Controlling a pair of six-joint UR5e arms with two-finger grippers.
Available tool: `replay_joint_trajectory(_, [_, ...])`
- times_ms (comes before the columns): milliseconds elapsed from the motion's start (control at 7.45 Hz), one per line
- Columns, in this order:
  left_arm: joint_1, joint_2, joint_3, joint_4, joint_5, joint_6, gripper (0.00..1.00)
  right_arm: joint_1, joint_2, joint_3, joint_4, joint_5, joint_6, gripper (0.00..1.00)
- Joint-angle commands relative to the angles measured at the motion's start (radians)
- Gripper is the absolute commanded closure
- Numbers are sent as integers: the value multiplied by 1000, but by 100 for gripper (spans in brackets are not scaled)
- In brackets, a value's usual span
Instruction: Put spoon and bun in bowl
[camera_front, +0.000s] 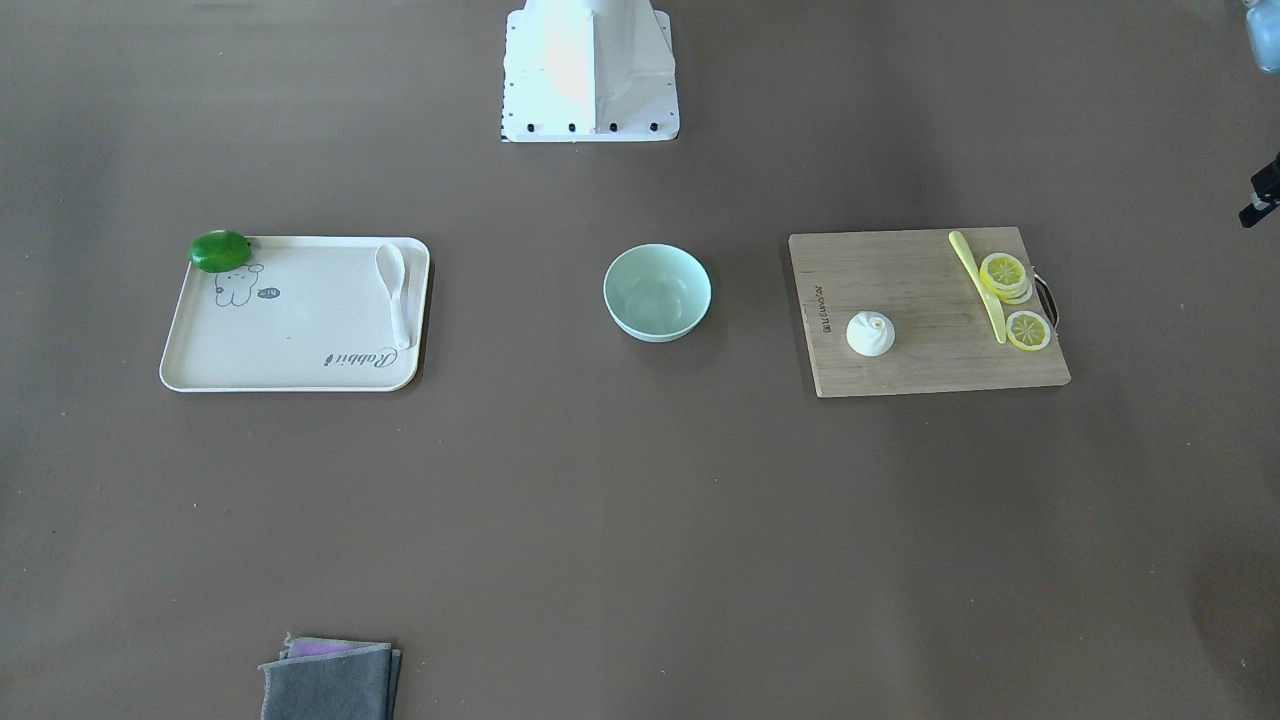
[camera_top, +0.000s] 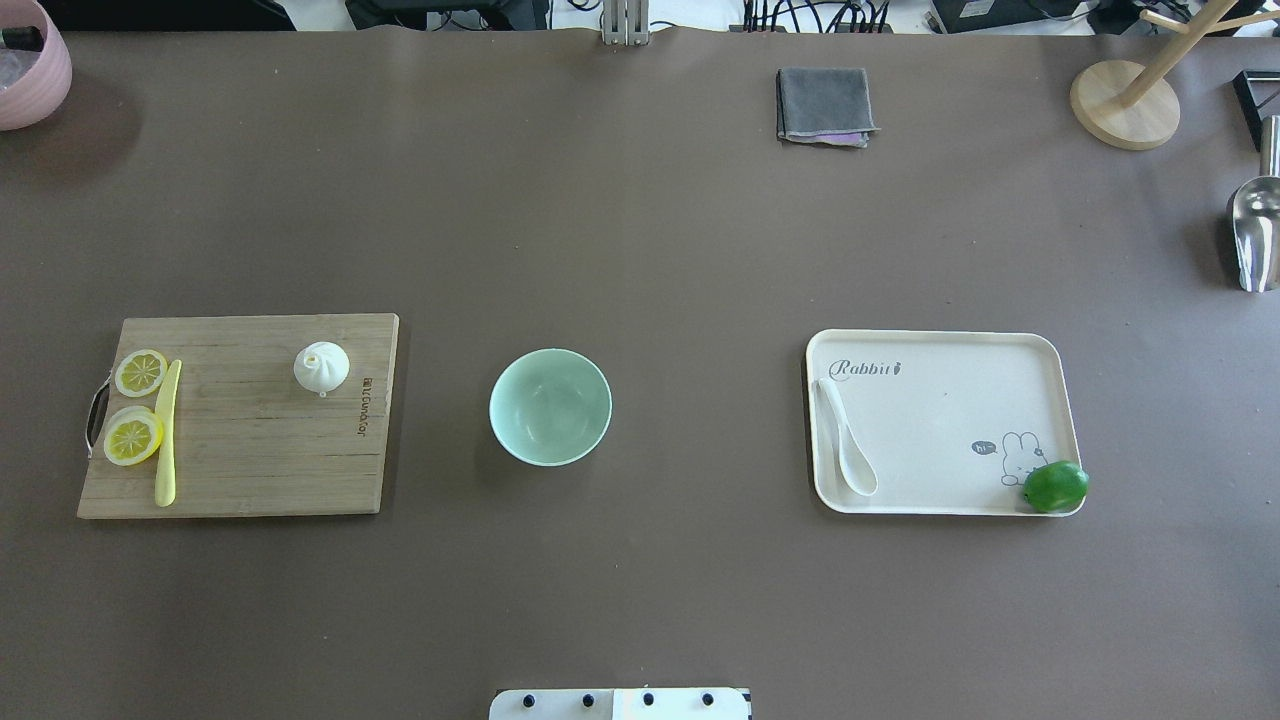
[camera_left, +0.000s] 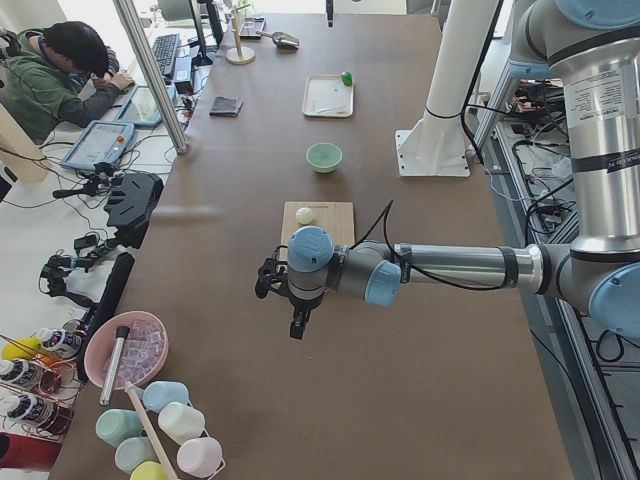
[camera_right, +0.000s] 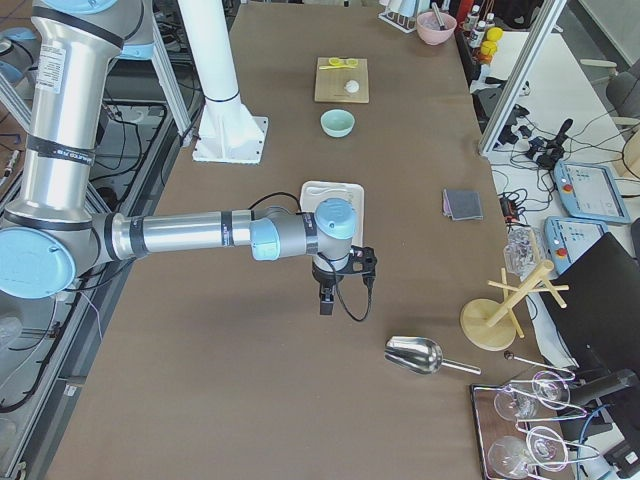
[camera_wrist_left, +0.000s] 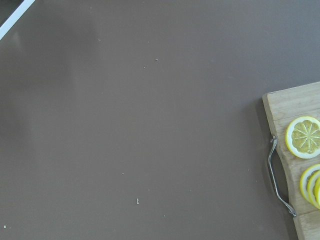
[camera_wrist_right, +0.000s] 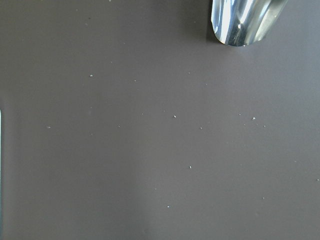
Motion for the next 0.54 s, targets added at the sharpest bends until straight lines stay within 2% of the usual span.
replay_joint_trajectory(0, [0,8,-2,-7,9,1,2,1,-2,-3,9,-1,2,0])
replay_joint_trajectory(403, [0,10,-7,-9,8,1,2,-1,-2,-3,13,-1,2,0])
